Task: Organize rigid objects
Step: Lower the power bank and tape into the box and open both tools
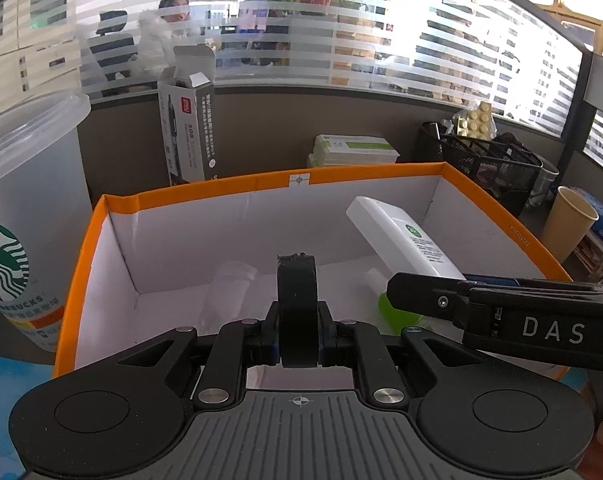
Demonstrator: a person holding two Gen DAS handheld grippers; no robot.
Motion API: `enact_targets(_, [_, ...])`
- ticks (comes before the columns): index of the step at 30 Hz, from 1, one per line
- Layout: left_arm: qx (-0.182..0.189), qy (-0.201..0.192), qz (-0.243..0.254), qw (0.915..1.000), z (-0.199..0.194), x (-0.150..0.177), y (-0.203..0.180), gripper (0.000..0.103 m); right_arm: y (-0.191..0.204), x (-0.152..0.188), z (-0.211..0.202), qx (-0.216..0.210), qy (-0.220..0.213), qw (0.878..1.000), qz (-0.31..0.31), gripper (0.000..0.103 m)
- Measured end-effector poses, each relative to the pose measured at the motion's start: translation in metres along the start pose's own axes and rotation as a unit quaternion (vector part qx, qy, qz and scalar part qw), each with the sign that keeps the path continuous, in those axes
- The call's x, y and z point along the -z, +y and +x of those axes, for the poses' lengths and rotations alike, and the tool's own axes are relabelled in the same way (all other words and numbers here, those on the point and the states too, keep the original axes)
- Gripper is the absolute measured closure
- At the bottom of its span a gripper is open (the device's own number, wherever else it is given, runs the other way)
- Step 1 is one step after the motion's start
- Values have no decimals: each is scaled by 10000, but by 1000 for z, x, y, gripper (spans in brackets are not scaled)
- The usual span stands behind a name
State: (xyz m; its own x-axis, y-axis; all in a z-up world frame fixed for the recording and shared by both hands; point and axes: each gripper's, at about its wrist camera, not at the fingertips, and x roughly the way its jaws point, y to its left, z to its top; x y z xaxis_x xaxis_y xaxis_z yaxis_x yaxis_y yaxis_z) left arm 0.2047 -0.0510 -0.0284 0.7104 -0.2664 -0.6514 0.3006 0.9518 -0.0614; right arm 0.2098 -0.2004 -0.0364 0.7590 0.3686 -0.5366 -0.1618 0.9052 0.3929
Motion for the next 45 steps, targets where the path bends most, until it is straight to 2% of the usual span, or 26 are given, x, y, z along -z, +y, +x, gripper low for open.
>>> enact_targets(7, [-256,67,53,9996,1,-1,0,89,8,1,10,403,100,9984,-392,52])
enact_targets(11, [-245,126,22,9996,3,0,4,89,12,3,14,617,108,9958,-660,52])
enact_targets(20, [-359,245,38,9990,11,1,5,88,26,5,20,1059,251,9841,-1401,52])
enact_targets(26, [-397,255,50,9989,12,1,4,87,31,4,25,1176,568,9761,-1737,53])
enact_targets(29, [-450,226,52,9987,10,0,3,85,36,5,25,1284,634,9701,-1958,46])
enact_targets(32, [-471,146,34,9988,4,1,3,83,37,7,21,1310,531,9700,-1978,39])
enact_targets(34, [-519,31,-10,9986,-4,0,5,75,37,7,18,1279,461,9715,-1941,39])
enact_targets(35, [-552,-41,-17,9985,-8,0,6,68,37,6,16,1274,427,9722,-1917,39])
enact_targets(36, [-589,-129,-41,9982,-13,-1,7,52,38,6,13,1273,387,9727,-1900,39])
enact_targets(37, [-603,-240,-63,9979,-20,-1,9,42,40,6,10,1279,331,9725,-1919,34])
enact_targets(38, [-621,-331,-61,9975,-25,-1,10,25,43,6,7,1300,275,9716,-1958,22])
enact_targets(43, [-778,-736,39,9942,-55,1,10,16,54,6,-8,1385,28,9666,-2157,20])
enact_targets(45, [-827,-914,39,9924,-67,4,9,7,58,7,-13,1419,-45,9654,-2189,17])
